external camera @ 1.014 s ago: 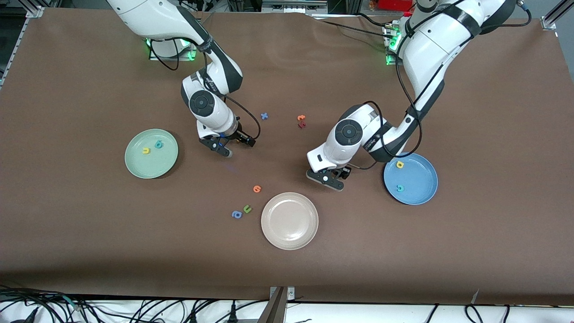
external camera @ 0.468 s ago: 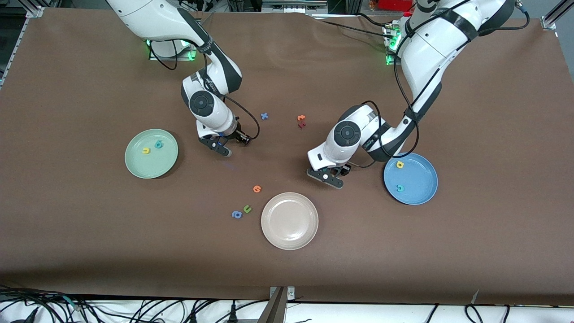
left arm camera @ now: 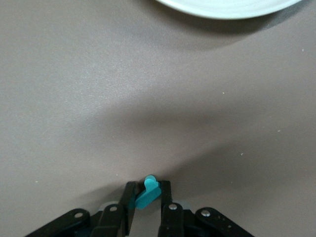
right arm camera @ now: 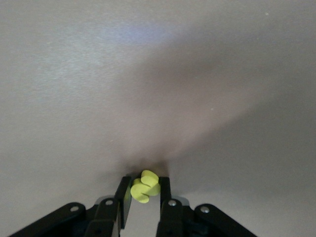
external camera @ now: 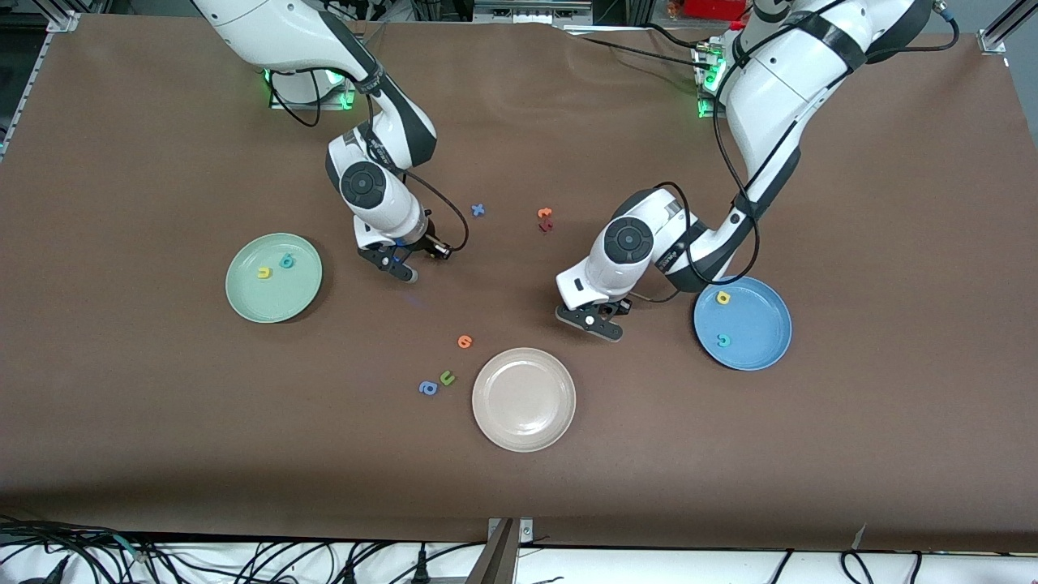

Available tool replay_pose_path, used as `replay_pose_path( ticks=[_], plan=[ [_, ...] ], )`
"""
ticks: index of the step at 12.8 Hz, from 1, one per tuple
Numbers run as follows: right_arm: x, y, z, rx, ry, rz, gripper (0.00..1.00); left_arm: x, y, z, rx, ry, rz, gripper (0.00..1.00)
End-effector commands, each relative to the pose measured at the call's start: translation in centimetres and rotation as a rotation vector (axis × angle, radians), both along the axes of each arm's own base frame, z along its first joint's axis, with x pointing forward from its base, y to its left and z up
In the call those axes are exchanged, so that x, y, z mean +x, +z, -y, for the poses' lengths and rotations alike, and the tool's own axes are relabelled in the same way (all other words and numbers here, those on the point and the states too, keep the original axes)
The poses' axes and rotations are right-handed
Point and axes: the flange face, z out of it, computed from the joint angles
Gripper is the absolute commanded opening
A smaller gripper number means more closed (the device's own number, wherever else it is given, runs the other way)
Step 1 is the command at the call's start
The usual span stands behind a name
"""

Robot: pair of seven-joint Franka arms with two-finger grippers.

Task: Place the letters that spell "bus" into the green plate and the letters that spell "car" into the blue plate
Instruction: 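Grasp the yellow s with the right gripper while the left gripper grasps teal l, then drop the yellow s in the green plate while the left gripper carries teal l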

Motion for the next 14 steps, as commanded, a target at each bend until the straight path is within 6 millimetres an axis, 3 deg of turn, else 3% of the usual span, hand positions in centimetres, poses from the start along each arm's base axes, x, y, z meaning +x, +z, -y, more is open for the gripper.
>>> replay_pose_path(
  ticks=[1, 3, 4, 6, 7, 8, 9, 10, 12, 14],
  plan=[
    [-0.3, -0.6, 0.6, -0.014, -0.011, -0.004, 0.03, 0.6, 1.1, -0.7, 0.027, 0.008, 0.021, 0.17],
    [0.5, 0.9, 1.1, -0.026, -0.011, -0.009, 0.03, 1.7, 3.5, -2.3, 0.07, 0.022, 0.019, 0.17],
    [1.5, 3.0, 1.8, -0.042, -0.009, -0.017, 0.03, 2.4, 4.7, -3.3, 0.075, 0.03, 0.029, 0.17],
    [3.3, 7.7, 4.0, -0.085, 0.038, -0.067, 0.03, 2.6, 4.7, -3.6, 0.074, 0.017, 0.028, 0.18],
    [4.3, 9.8, 6.3, -0.101, 0.069, -0.089, 0.03, 2.7, 4.6, -3.7, 0.069, 0.02, 0.03, 0.25],
    [4.9, 11.2, 8.9, -0.109, 0.119, -0.113, 0.03, 2.6, 3.4, -3.3, 0.056, 0.019, 0.02, 0.41],
    [5.7, 12.3, 11.9, -0.107, 0.176, -0.127, 0.03, 2.6, 3.0, -2.6, 0.025, 0.014, 0.041, 0.65],
    [6.3, 12.2, 15.5, -0.102, 0.231, -0.157, 0.04, 2.9, 2.8, -2.2, -0.004, 0.009, 0.067, 0.78],
    [7.0, 11.1, 22.8, -0.081, 0.33, -0.176, 0.04, 1.7, 1.6, -0.1, -0.016, -0.024, 0.063, 0.73],
    [6.9, 8.8, 29.2, -0.061, 0.414, -0.193, 0.04, 1.5, 0.9, 0.2, 0.006, -0.066, 0.075, 0.67]
  ],
)
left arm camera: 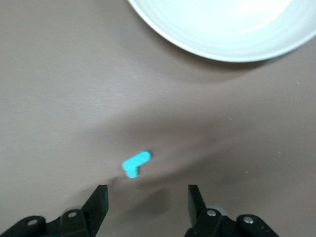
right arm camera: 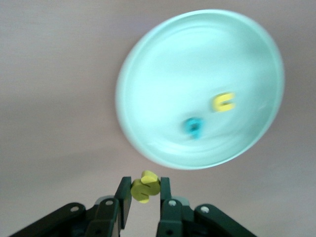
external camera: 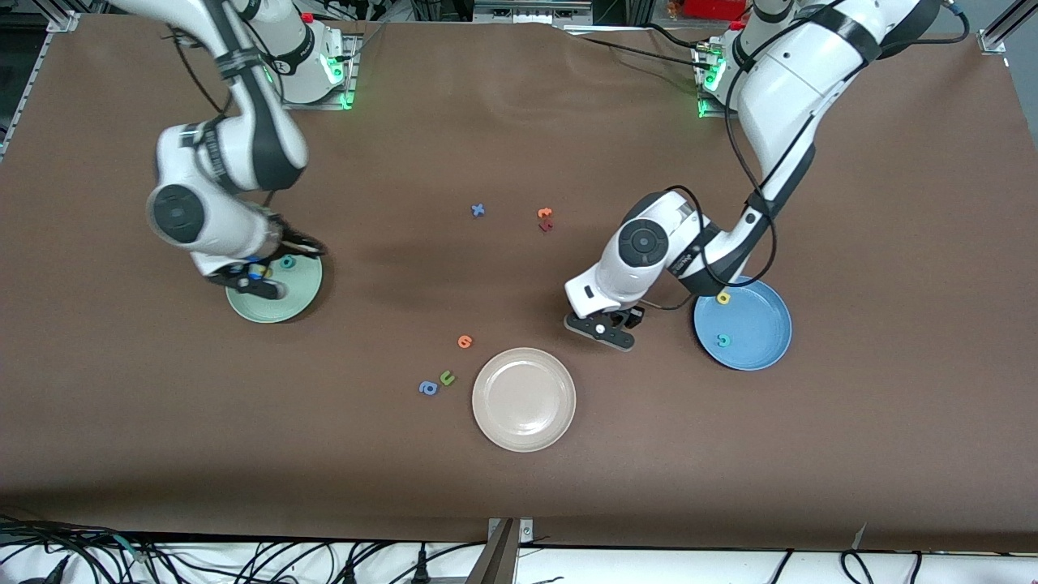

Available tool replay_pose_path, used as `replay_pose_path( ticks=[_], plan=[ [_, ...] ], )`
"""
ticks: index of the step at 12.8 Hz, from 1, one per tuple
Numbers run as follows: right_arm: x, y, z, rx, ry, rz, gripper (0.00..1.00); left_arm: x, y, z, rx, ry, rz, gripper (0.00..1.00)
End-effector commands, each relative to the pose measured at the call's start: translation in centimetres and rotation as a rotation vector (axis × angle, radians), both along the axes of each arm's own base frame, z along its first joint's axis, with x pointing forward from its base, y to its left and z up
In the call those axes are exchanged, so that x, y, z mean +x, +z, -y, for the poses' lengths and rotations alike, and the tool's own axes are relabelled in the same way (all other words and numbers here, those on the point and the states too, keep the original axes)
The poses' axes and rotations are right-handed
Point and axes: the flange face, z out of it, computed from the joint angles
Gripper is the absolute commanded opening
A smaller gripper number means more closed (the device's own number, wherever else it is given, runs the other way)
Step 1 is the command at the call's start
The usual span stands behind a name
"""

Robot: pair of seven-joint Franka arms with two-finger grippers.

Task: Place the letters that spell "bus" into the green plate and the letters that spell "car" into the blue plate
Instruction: 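Drop the yellow s in the green plate while the left gripper carries teal l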

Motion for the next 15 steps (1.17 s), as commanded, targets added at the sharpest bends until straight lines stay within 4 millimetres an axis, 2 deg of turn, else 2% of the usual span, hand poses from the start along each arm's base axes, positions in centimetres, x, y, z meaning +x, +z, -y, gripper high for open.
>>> replay_pose_path(
  ticks=[1, 2, 3, 5, 6, 7, 8, 9, 10, 11, 12, 13, 15],
  plan=[
    [-1.3, -3.6, 5.4, 0.021, 0.099, -0.037, 0.04, 0.3, -1.1, 0.4, 0.04, -0.092, 0.049, 0.67],
    [-2.1, -5.0, 6.2, 0.022, 0.109, -0.034, 0.05, 0.8, -1.5, 0.5, 0.039, -0.095, 0.055, 0.66],
    [-2.8, -6.3, 6.7, 0.017, 0.114, -0.025, 0.05, 1.1, -1.9, 0.6, 0.038, -0.098, 0.057, 0.61],
    [-3.2, -7.8, 7.1, 0.008, 0.117, -0.02, 0.1, 1.5, -1.7, 0.4, 0.062, -0.161, 0.089, 0.61],
    [-3.2, -7.7, 7.1, 0.009, 0.119, -0.019, 0.44, 1.6, -1.8, 0.4, 0.064, -0.168, 0.091, 0.61],
    [-2.9, -7.3, 7.1, 0.01, 0.118, -0.01, 0.89, 1.7, -1.9, 0.5, 0.061, -0.167, 0.091, 0.6],
    [-2.5, -6.6, 7.0, 0.013, 0.116, -0.001, 0.96, 1.7, -2.1, 0.5, 0.061, -0.167, 0.09, 0.56],
    [-1.8, -5.0, 6.8, 0.02, 0.119, 0.023, 0.98, 1.7, -2.1, 0.5, 0.062, -0.169, 0.09, 0.45],
    [-1.1, -3.2, 6.6, 0.029, 0.118, 0.033, 0.98, 1.8, -1.9, 0.4, 0.063, -0.171, 0.095, 0.29],
    [-0.3, -1.0, 6.4, 0.039, 0.114, 0.031, 0.98, 1.8, -1.9, 0.4, 0.068, -0.183, 0.097, 0.2],
    [0.6, 1.4, 6.1, 0.048, 0.112, 0.03, 0.98, 2.0, -1.8, 0.2, 0.071, -0.193, 0.102, 0.19],
    [1.4, 3.9, 6.1, 0.056, 0.111, 0.018, 0.98, 2.2, -1.6, -0.1, 0.072, -0.199, 0.105, 0.13],
    [2.7, 9.1, 6.2, 0.07, 0.11, 0.028, 0.98, 2.6, -0.9, -0.4, 0.074, -0.203, 0.115, 0.12]
  ],
)
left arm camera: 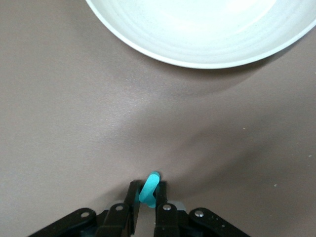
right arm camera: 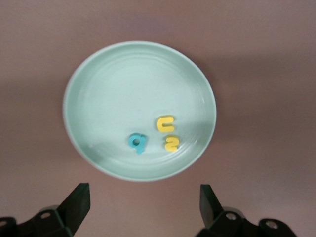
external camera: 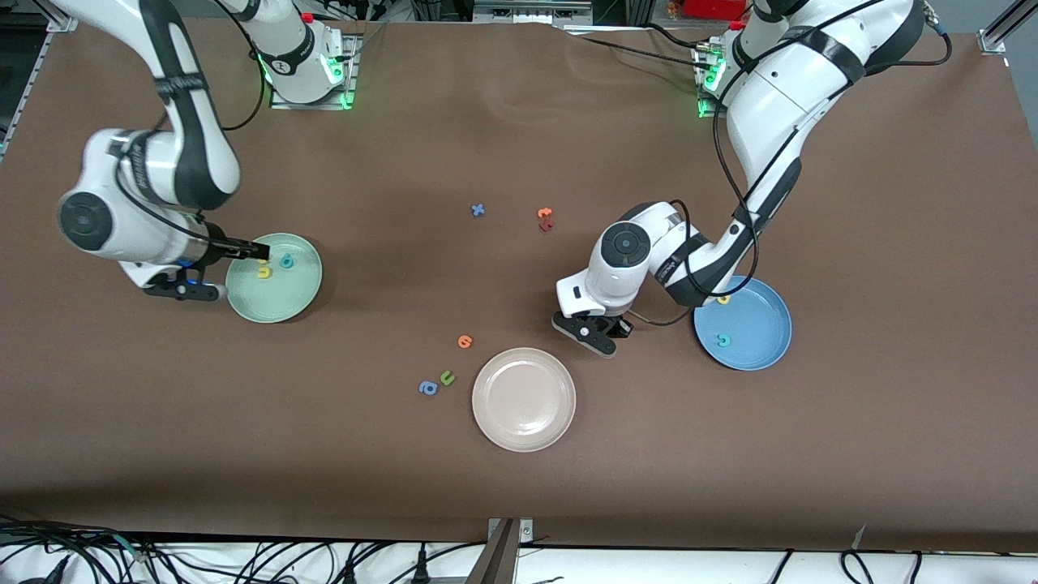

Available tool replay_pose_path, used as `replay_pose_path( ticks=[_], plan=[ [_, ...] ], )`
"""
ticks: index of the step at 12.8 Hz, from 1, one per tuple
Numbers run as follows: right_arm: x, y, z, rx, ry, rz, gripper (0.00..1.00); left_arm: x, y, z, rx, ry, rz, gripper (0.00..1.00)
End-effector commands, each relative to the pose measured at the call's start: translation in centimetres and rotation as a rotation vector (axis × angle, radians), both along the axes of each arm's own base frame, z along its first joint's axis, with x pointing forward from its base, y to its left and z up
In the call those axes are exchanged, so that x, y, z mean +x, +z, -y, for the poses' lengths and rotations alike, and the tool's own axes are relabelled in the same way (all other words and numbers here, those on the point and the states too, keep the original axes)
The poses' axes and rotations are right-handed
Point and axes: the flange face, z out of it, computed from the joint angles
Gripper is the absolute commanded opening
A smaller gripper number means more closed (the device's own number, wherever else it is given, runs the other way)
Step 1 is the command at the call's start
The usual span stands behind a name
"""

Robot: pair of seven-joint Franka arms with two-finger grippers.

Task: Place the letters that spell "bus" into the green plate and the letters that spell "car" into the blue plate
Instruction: 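Drop the yellow s in the green plate while the left gripper carries teal l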

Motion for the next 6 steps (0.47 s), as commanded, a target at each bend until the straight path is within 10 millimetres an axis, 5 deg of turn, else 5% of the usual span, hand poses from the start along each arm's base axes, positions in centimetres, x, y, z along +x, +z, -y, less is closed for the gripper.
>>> replay_pose_path(
  ticks=[1, 4, 6],
  plan=[
    [1.3, 7.1, 0.0, 0.024, 0.003, 0.023, 0.98, 1.6, 1.6, -0.9, 0.019, -0.023, 0.045, 0.12],
    [1.6, 13.5, -0.2, 0.042, 0.008, 0.059, 0.99, 3.2, 4.3, -3.5, 0.038, 0.004, 0.052, 0.12],
    [1.9, 17.4, -0.4, 0.045, 0.016, 0.063, 0.99, 5.0, 7.2, -7.8, 0.054, -0.032, 0.028, 0.12]
  ],
)
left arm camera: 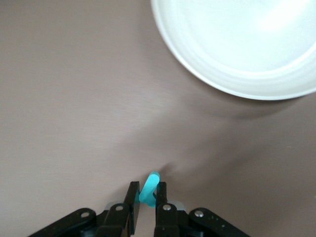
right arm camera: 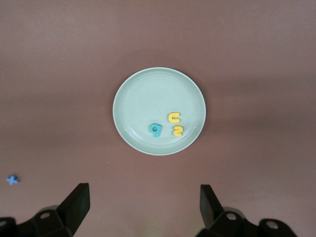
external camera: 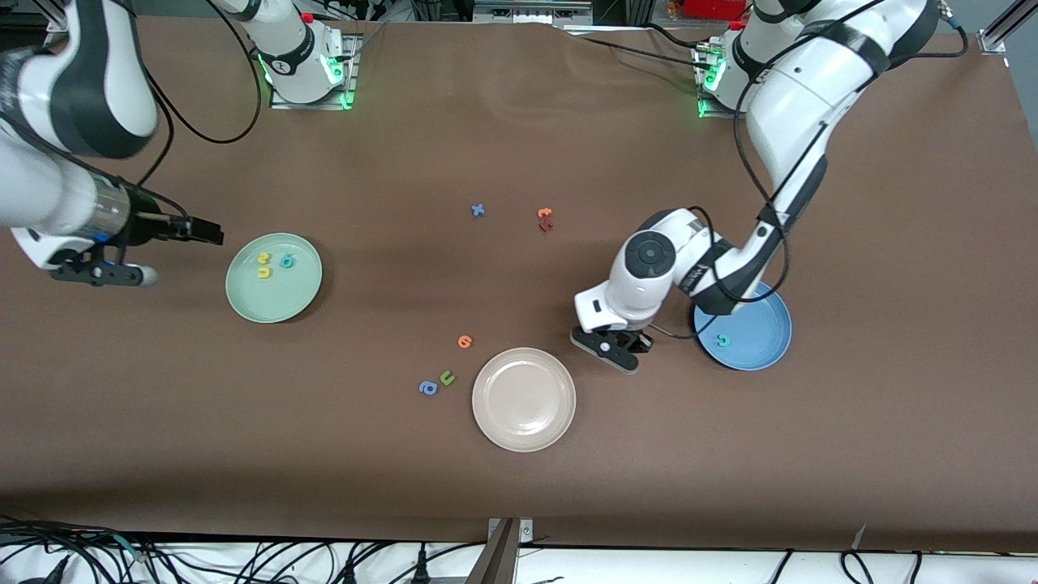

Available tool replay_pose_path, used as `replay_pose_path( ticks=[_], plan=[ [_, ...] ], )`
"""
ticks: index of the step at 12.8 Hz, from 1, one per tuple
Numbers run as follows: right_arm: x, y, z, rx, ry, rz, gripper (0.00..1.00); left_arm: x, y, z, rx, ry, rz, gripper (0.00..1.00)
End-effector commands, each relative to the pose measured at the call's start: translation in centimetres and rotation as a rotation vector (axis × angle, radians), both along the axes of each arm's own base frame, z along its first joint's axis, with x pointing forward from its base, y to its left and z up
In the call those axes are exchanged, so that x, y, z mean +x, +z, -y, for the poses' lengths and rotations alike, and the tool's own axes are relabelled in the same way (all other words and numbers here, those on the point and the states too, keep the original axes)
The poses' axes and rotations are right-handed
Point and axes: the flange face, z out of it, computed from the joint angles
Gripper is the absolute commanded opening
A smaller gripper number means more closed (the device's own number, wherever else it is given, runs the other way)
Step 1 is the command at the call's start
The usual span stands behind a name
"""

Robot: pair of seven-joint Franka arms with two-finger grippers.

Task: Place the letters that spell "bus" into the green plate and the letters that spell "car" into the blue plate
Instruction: 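Lower the teal l into the blue plate while the right gripper returns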

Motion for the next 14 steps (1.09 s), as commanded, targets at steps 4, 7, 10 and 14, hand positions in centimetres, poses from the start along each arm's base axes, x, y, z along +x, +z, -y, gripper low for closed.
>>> replay_pose_path(
  ticks=[4, 7, 10, 14],
  plan=[
    [0.6, 6.9, 1.1, 0.003, 0.005, 0.039, 0.99, 1.3, 3.6, -13.4, 0.072, 0.014, -0.195, 0.13],
    [0.7, 7.6, 1.0, 0.004, -0.003, 0.04, 0.99, -1.2, 1.8, -20.5, 0.127, 0.081, -0.265, 0.24],
    [0.7, 7.6, 1.9, 0.014, -0.012, 0.038, 0.99, -1.2, 3.2, -21.0, 0.139, 0.093, -0.249, 1.0],
    [0.3, 8.5, 2.3, 0.038, -0.007, 0.056, 0.99, -0.4, 11.8, -17.8, 0.045, 0.163, -0.21, 1.0]
  ],
)
